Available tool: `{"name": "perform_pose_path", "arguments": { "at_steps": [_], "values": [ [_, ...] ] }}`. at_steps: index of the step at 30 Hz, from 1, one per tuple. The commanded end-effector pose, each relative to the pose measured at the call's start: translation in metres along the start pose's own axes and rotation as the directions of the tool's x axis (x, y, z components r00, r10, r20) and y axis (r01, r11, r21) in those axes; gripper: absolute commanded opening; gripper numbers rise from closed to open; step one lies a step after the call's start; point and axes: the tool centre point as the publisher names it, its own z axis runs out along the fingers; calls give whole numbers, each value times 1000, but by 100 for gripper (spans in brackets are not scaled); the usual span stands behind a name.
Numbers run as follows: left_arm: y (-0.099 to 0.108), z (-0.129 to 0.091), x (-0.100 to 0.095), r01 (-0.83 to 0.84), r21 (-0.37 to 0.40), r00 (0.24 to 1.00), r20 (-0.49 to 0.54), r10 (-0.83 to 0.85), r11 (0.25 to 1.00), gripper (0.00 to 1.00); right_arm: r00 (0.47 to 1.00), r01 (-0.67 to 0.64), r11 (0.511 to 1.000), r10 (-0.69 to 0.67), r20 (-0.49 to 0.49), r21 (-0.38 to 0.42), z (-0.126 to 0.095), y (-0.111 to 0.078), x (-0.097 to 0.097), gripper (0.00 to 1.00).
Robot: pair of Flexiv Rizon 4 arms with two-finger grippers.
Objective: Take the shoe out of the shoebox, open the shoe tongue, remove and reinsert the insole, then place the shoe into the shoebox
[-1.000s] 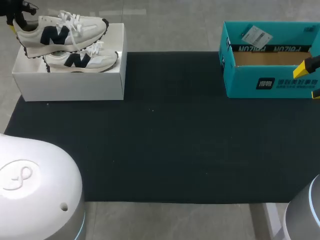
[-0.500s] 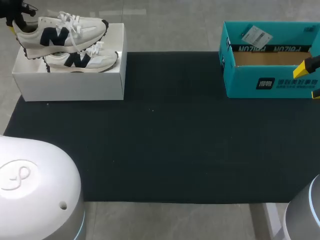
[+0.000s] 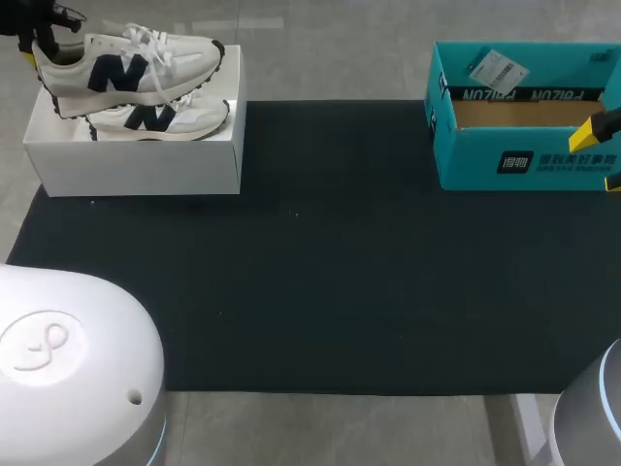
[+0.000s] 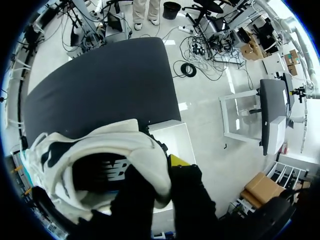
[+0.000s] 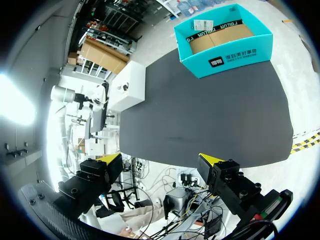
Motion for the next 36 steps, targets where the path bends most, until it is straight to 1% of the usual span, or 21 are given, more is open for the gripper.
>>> {"name": "perform_pose_path", "arguments": {
  "at_steps": [1, 2, 3, 7, 14, 16, 18, 20, 25, 26, 27, 31, 36],
  "values": [
    [-32, -19, -17, 9, -39, 1000, -25, -10, 999, 0, 1000, -1, 1000, 1, 1, 4, 1, 2, 0, 100],
    [-35, -21, -19, 17, -41, 1000, -14, -18, 999, 0, 1000, -1, 1000, 1, 1, 4, 1, 2, 0, 100],
    [-40, -26, -26, 14, -44, 1000, -22, -15, 999, 0, 1000, -1, 1000, 1, 1, 4, 1, 2, 0, 100],
    [-55, -36, -48, 3, -36, 1000, 14, -3, 999, 0, 1000, -1, 1000, 1, 1, 4, 1, 2, 0, 100],
    [-85, -56, -97, -31, -45, 999, -27, 30, 999, 0, 1000, -1, 1000, 1, 1, 4, 1, 2, 0, 100],
    [-93, -60, -110, -14, -44, 999, -49, 12, 999, 0, 1000, -1, 1000, 1, 1, 4, 1, 2, 0, 100],
    [-99, -64, -121, 2, -46, 999, -41, -4, 999, 0, 1000, -1, 1000, 1, 1, 4, 1, 2, 0, 100],
    [-105, -66, -132, 24, -52, 998, -56, -27, 998, 0, 1000, -1, 1000, 1, 1, 4, 1, 2, 0, 100],
    [-118, -69, -176, 32, -63, 998, -60, -36, 998, 0, 1000, -1, 1000, 1, 1, 4, 1, 2, 0, 100],
    [-119, -68, -184, 23, -61, 998, -61, -27, 998, 0, 1000, -1, 1000, 1, 1, 4, 1, 2, 0, 100],
    [-119, -68, -194, 17, -57, 999, -40, -20, 998, 0, 1000, -1, 1000, 1, 1, 4, 1, 2, 0, 100],
    [-123, -70, -235, -17, -61, 999, -32, 15, 998, 0, 1000, -1, 1000, 1, 1, 4, 1, 2, 0, 100],
    [-130, -73, -283, -41, -78, 996, -79, 34, 996, 0, 1000, -1, 1000, 1, 1, 4, 1, 2, 0, 100]
  ]
}}
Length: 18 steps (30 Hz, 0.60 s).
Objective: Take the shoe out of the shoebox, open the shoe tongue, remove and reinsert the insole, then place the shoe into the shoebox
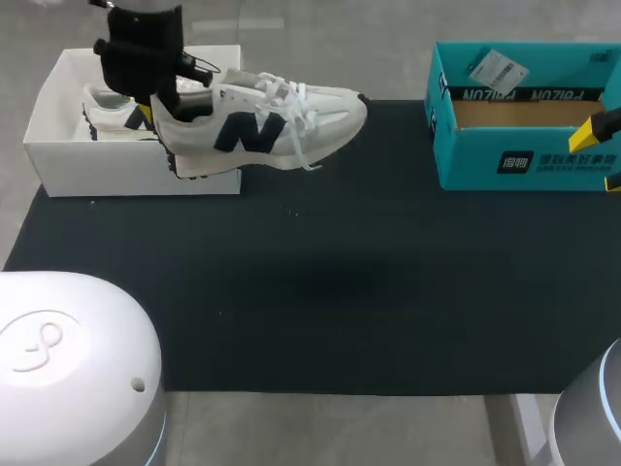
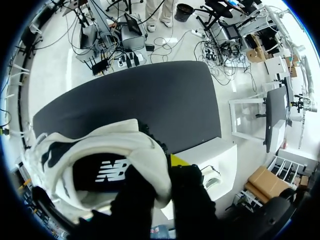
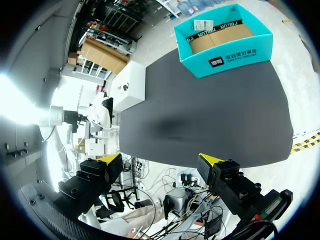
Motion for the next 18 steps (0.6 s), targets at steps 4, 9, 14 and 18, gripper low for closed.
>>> {"name": "perform_pose_path", "arguments": {
  "at_steps": [4, 9, 14, 18],
  "values": [
    [-6, -3, -68, -12, -9, 997, -73, 11, 1000, 0, 1000, -1, 1000, 1, 1, 4, 1, 2, 0, 100],
    [-10, 0, -104, -13, 8, 997, -72, 13, 1000, 0, 1000, -1, 1000, 1, 1, 4, 1, 2, 0, 100],
    [-14, 4, -129, -10, 5, 998, -65, 10, 1000, 0, 1000, -1, 1000, 1, 1, 4, 1, 2, 0, 100],
    [-15, 9, -140, 14, -1, 998, -54, -14, 1000, 0, 1000, -1, 1000, 1, 1, 4, 1, 2, 0, 100]
  ]
}}
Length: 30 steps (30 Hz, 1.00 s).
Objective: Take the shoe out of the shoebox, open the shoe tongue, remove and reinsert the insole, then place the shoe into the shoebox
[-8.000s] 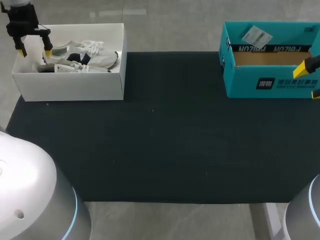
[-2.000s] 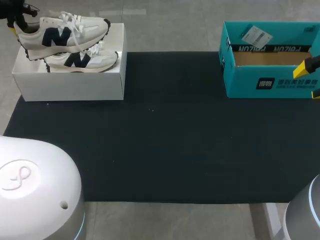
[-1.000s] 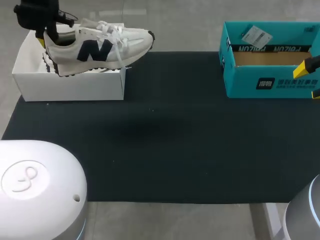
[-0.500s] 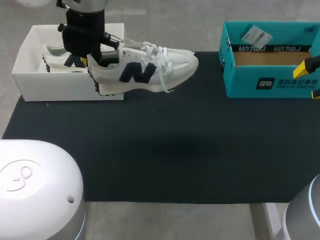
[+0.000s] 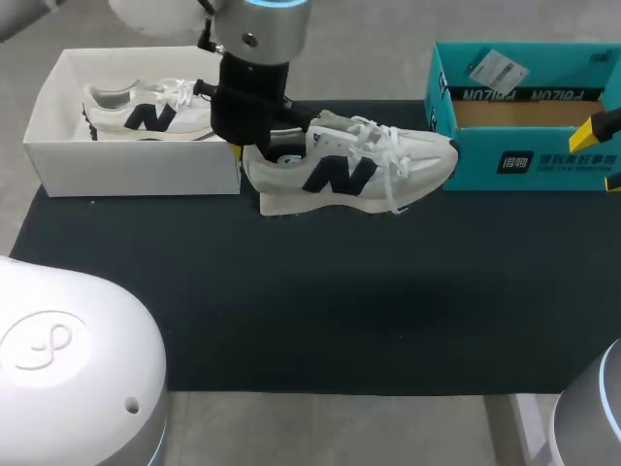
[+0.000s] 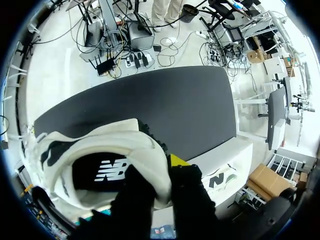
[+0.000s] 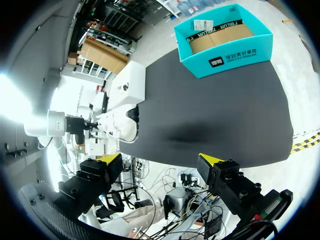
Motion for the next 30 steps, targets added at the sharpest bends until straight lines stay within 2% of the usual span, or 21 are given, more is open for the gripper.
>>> {"name": "perform_pose_path", "arguments": {
  "at_steps": [1, 8, 15, 19, 22, 30],
  "values": [
    [1, 3, -15, 15, -2, 1000, -21, -15, 1000, 0, 1000, -1, 1000, 1, 1, 4, 1, 2, 0, 100],
    [-3, 3, -20, 56, -31, 998, -29, -57, 998, 0, 1000, -1, 1000, 1, 1, 4, 1, 2, 0, 100],
    [-3, 22, -32, 75, -29, 997, -22, -76, 997, 0, 1000, -1, 1000, 1, 1, 4, 1, 2, 0, 100],
    [-4, 42, -44, 82, -23, 996, -37, -83, 996, 0, 1000, -1, 1000, 1, 1, 4, 1, 2, 0, 100],
    [-4, 66, -53, 95, -33, 993, -65, -97, 995, 0, 1000, -1, 1000, 1, 1, 4, 1, 2, 0, 100],
    [-18, 117, -72, 84, -63, 992, -92, -89, 994, 0, 1000, -1, 1000, 1, 1, 4, 1, 2, 0, 100]
  ]
}}
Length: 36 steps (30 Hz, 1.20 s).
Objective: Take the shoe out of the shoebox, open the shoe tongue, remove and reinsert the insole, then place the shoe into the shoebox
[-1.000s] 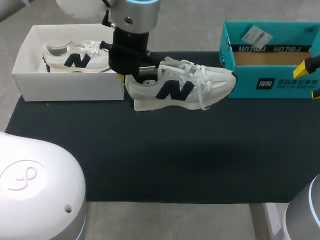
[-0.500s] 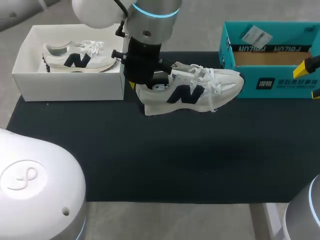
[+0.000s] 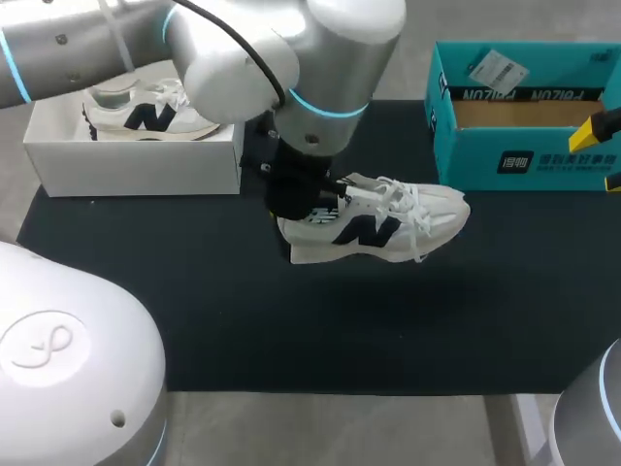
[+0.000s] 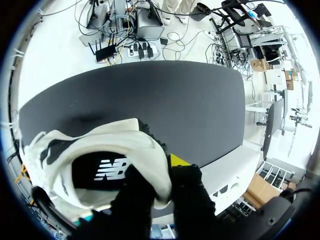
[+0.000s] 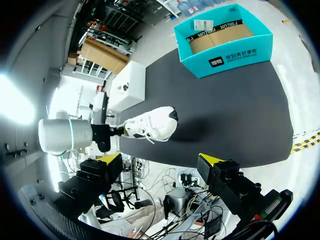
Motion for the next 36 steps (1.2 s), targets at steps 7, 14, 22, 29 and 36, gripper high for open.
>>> {"name": "perform_pose_path", "arguments": {
  "at_steps": [7, 14, 22, 29, 36],
  "values": [
    [-17, 58, -28, -36, -26, 999, -10, 36, 999, 0, 1000, -1, 1000, 1, 1, 4, 1, 2, 0, 100],
    [-14, 76, -28, -47, -27, 999, -18, 47, 998, 0, 1000, -1, 1000, 1, 1, 4, 1, 2, 0, 100],
    [-8, 85, -35, -28, -11, 1000, -12, 28, 1000, 0, 1000, -1, 1000, 1, 1, 4, 1, 2, 0, 100],
    [-6, 89, -48, -42, -3, 999, -4, 42, 999, 0, 1000, -1, 1000, 1, 1, 4, 1, 2, 0, 100],
    [-4, 101, -59, -54, 3, 998, -31, 54, 999, 0, 1000, -1, 1000, 1, 1, 4, 1, 2, 0, 100]
  ]
}}
